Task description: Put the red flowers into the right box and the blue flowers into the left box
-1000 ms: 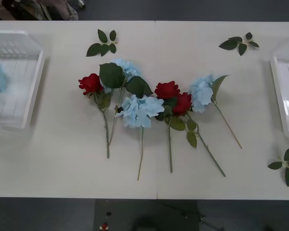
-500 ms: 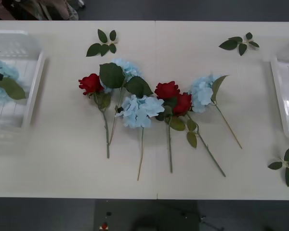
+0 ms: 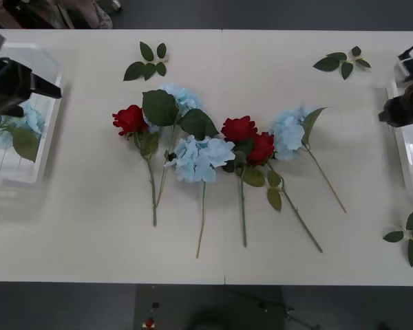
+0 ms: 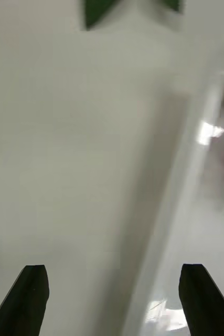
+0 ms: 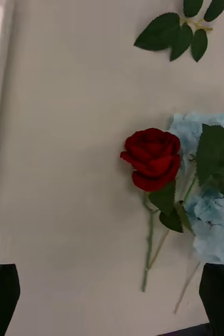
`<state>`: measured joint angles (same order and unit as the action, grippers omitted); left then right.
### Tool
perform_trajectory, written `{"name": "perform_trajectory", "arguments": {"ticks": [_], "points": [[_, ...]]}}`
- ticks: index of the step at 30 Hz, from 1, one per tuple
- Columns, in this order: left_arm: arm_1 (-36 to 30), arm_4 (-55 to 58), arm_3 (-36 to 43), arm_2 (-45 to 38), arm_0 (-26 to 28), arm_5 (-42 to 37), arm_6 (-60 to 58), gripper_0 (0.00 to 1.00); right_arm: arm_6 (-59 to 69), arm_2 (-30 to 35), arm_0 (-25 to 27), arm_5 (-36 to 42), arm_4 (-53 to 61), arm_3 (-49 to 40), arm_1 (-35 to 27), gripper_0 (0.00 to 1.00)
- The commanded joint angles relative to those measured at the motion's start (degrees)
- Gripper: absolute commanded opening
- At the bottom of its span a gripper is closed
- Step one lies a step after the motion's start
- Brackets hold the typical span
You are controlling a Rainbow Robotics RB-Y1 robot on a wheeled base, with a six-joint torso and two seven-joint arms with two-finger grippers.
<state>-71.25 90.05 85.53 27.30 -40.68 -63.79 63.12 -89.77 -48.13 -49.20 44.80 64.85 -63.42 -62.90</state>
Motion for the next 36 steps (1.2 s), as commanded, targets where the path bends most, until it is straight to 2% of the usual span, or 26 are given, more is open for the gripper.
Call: {"name": "perform_trajectory", "arguments": {"ticks": [1, 5, 10, 15, 19, 25, 30, 35, 36], "points": [[6.22, -7.61, 3.15, -0.32, 3.59, 3.24, -5.81, 1.0, 2.85, 0.76, 2.97, 1.08, 5.55, -15.51, -9.17, 0.72], [12.19, -16.58, 3.06, 0.29, 4.64, 4.03, -9.5, 1.0, 9.79, 0.76, 5.6, 2.39, 6.08, -24.74, -10.32, 0.72], [18.17, -28.0, 2.45, 2.58, 4.2, 4.03, -11.0, 1.0, 17.96, 0.67, 6.04, 8.19, -5.0, -27.29, -3.9, 0.73], [24.41, -35.39, -1.6, 2.67, 2.89, 4.03, -11.7, 1.0, 22.01, 0.67, 6.04, 11.18, -15.72, -25.09, 3.83, 0.72], [28.54, -39.34, -6.25, 2.84, -0.01, 4.03, -12.14, 1.0, 21.48, 0.67, 6.04, 11.27, -17.65, -22.54, 8.23, 0.72], [33.9, -40.31, -15.48, 7.68, -7.22, 4.03, -13.63, 1.0, 21.57, 0.67, 5.6, 11.18, -22.4, -18.67, 13.33, 0.72], [37.15, -41.63, -21.99, 8.29, -10.65, 4.2, -13.98, 1.0, 20.95, 0.67, 4.28, 10.22, -23.98, -13.14, 16.75, 0.73], [40.58, -43.03, -29.98, 12.69, -12.93, 9.65, -13.81, 1.0, 20.16, -0.12, 2.79, 8.81, -25.56, -7.95, 19.57, 0.72], [40.84, -43.21, -31.22, 13.92, -13.29, 10.97, -13.81, 0.92, 20.07, -0.56, 2.35, 8.19, -25.56, -6.81, 19.92, 0.72]]}}
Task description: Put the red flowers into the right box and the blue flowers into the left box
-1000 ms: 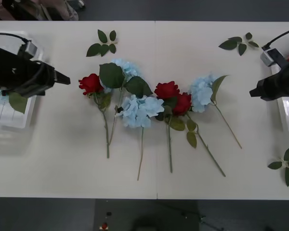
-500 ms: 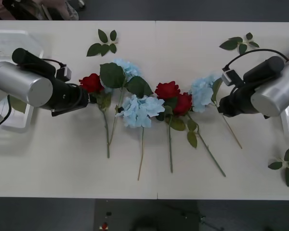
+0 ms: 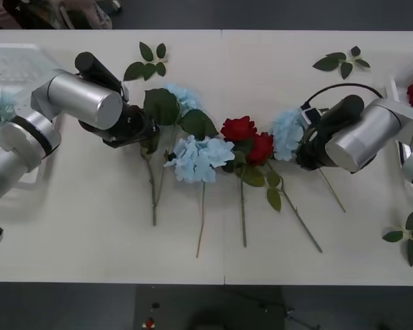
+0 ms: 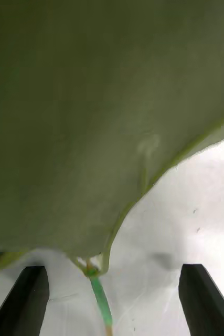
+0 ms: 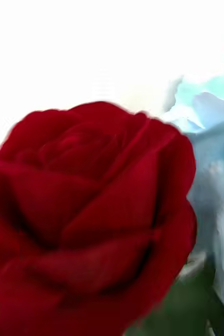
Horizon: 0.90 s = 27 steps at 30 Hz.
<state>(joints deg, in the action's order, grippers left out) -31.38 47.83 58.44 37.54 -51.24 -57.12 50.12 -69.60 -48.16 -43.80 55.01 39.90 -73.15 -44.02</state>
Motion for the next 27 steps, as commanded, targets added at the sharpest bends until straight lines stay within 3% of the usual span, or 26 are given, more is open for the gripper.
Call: {"name": "perform_trajectory", "arguments": {"ticks": [1, 2, 6, 8, 9, 17, 22, 27], "points": [[1.41, -1.6, -5.44, 5.43, -3.16, 5.97, -0.81, 0.75, -0.19, -1.41, -3.66, -2.98, -0.62, 4.51, 1.57, 0.67], [1.5, -1.95, -6.06, 6.23, -3.43, 6.67, -0.81, 0.67, -0.28, -1.94, -4.01, -3.51, -0.62, 5.3, 1.83, 0.62], [2.64, -8.46, -7.55, 9.48, -3.69, 7.73, -0.99, 0.25, -0.28, -4.84, -5.86, -6.59, -0.53, 10.58, 3.5, 0.0], [2.82, -9.34, -7.55, 10.0, -3.69, 7.64, -0.99, 0.06, -0.54, -4.84, -6.12, -7.2, -0.53, 12.25, 4.03, 0.0], [2.82, -9.43, -7.55, 10.0, -3.69, 7.64, -0.99, 0.01, -0.63, -4.84, -6.21, -7.38, -0.18, 12.6, 4.2, 0.0], [1.76, -11.8, -6.06, 9.92, -4.13, 6.32, -0.73, 0.0, -5.37, -3.17, -7.97, -7.82, 8.52, 10.14, -0.28, 0.0], [-3.77, -11.53, 4.31, 9.65, -5.54, -3.35, -0.55, 0.0, -14.16, 2.72, -7.97, -7.02, 19.25, 6.09, -7.31, 0.0], [-13.97, -6.17, 19.43, 8.6, -5.62, -10.11, 0.24, 0.0, -29.45, 11.24, -7.79, -1.22, 32.34, 2.05, -12.85, 0.0]]}}
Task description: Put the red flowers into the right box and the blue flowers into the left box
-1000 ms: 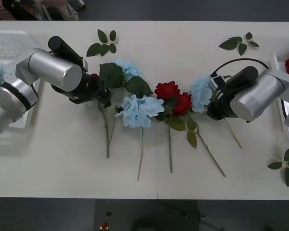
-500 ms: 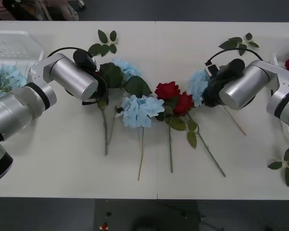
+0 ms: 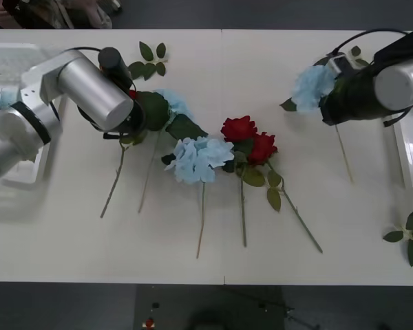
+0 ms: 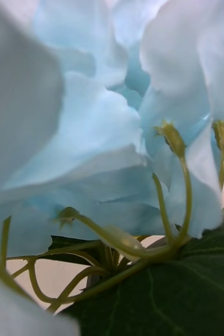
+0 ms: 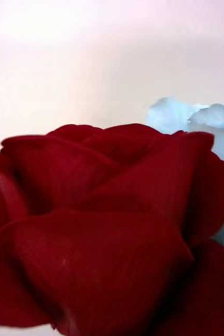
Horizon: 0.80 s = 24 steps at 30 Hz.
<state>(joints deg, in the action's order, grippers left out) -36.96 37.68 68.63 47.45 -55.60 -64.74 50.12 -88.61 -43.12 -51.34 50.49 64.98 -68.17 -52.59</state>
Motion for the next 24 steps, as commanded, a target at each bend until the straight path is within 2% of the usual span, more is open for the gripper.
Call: {"name": "perform_trajectory", "arguments": {"ticks": [1, 4, 8, 17, 23, 24], "points": [[-10.41, 5.73, 11.61, -1.3, -1.18, -2.41, 0.41, 0.0, -13.16, 7.79, 0.01, 4.53, 9.72, -3.55, -4.45, 0.0], [-16.13, 12.41, 17.5, -1.48, -1.18, -0.39, 0.68, 0.0, -18.79, 11.3, 0.54, 7.17, 18.34, -6.62, -4.54, 0.0], [-19.64, 19.09, 19.96, -2.36, -1.18, 3.22, 0.76, 0.0, -21.87, 11.3, 0.45, 6.73, 32.66, -10.58, -4.1, 0.0], [-18.23, 17.95, 15.92, -3.24, 0.31, 7.79, 0.76, 0.0, -33.55, 11.48, 0.1, 3.74, 46.46, -17.52, 0.73, 0.0], [-16.65, 17.86, 15.48, -4.56, 0.4, 9.46, 0.33, 0.0, -39.36, 18.6, 0.45, 3.22, 46.73, -13.04, 9.7, 0.0], [-16.39, 17.51, 15.48, -4.91, 0.4, 9.46, 0.24, 0.03, -40.23, 19.65, 0.45, 3.22, 46.73, -12.16, 11.02, 0.0]]}}
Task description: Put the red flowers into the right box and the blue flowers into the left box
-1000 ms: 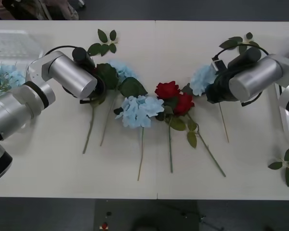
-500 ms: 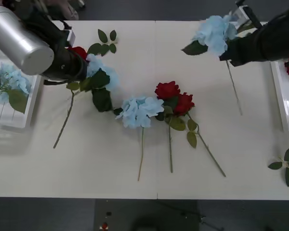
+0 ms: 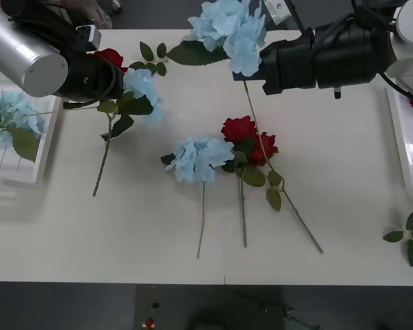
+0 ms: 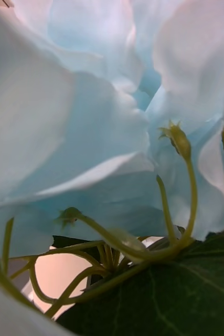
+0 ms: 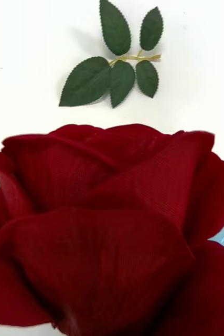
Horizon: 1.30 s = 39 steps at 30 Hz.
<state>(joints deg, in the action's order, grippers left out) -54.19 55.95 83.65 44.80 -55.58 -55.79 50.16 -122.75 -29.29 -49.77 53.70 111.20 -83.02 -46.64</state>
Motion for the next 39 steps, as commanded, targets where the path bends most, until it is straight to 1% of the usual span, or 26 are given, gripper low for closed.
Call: {"name": "perform_trajectory", "arguments": {"ticks": [1, 3, 4, 9, 19, 22, 25, 27, 28, 29, 31, 33, 34, 35, 36, 37, 39], "points": [[1.01, -1.37, 0.38, -2.26, 0.3, 0.51, 0.2, 0.37, -6.89, 6.79, -1.03, 0.09, 0.51, 3.57, 6.21, 0.0], [1.19, -2.69, 0.38, -2.26, 0.56, 0.51, 0.2, 0.85, -8.47, 8.55, -1.03, 0.88, 0.51, 5.33, 8.49, 0.0], [1.19, -4.27, 0.38, -2.26, 1.09, 0.59, 0.2, 1.0, -9.7, 10.04, -1.12, 1.93, 0.51, 6.82, 9.99, 0.0], [1.19, -7.35, 0.46, -2.26, 3.02, 2.44, 0.37, 1.0, -13.57, 13.12, -1.03, 4.92, 0.34, 9.9, 12.36, 0.0], [1.19, -7.87, 0.55, -2.26, 3.29, 2.26, 0.55, 1.0, -13.92, 13.12, -1.03, 5.54, 0.34, 9.98, 12.01, 0.0], [0.58, -7.43, 2.66, -2.52, 3.29, 5.08, 0.9, 1.0, -14.01, 13.12, -1.03, 5.54, 0.34, 9.98, 12.09, 0.0], [-1.09, -2.78, 6.62, -5.16, 4.34, 8.77, 1.34, 1.0, -14.27, 13.12, -1.03, 5.54, 0.43, 9.98, 12.27, 0.0], [-1.8, 0.48, 11.27, -11.22, 8.03, 8.94, 3.98, 1.0, -14.36, 13.12, -1.12, 5.54, 0.6, 9.98, 12.36, 0.0], [-1.8, 1.44, 12.59, -12.89, 9.35, 8.94, 5.03, 1.0, -14.36, 13.12, -1.12, 5.54, 0.69, 9.98, 12.45, 0.0], [-2.06, 3.9, 15.93, -17.46, 13.22, 8.94, 8.2, 1.0, -14.36, 13.12, -1.12, 5.54, 0.6, 9.98, 12.62, 0.0], [-1.97, 6.63, 20.06, -22.73, 18.4, 8.94, 12.68, 1.0, -14.45, 13.12, -1.12, 5.54, 0.6, 9.98, 12.97, 0.0], [-1.62, 8.74, 24.11, -26.6, 23.24, 8.94, 15.93, 1.0, -14.45, 13.12, -1.12, 5.54, 0.6, 9.98, 13.33, 0.0], [-1.18, 10.06, 27.36, -28.98, 26.84, 9.56, 18.13, 1.0, -14.54, 13.12, -1.12, 5.27, 0.6, 9.98, 13.76, 0.0], [-0.83, 10.5, 28.59, -29.77, 28.16, 9.73, 19.1, 1.0, -14.54, 13.12, -1.12, 5.18, 0.6, 9.98, 13.94, 0.0], [0.31, 11.29, 30.26, -31.17, 30.36, 9.91, 20.77, 1.0, -14.62, 13.12, -1.12, 5.1, 0.6, 9.98, 14.2, 0.0], [1.19, 11.55, 31.05, -31.88, 31.41, 10.0, 21.64, 1.0, -14.62, 13.12, -1.12, 5.01, 0.6, 9.98, 14.29, 0.0], [5.59, 11.64, 32.89, -33.37, 34.05, 10.0, 25.42, 1.0, -14.8, 13.12, -1.12, 4.83, 0.6, 9.98, 14.73, 0.0]]}}
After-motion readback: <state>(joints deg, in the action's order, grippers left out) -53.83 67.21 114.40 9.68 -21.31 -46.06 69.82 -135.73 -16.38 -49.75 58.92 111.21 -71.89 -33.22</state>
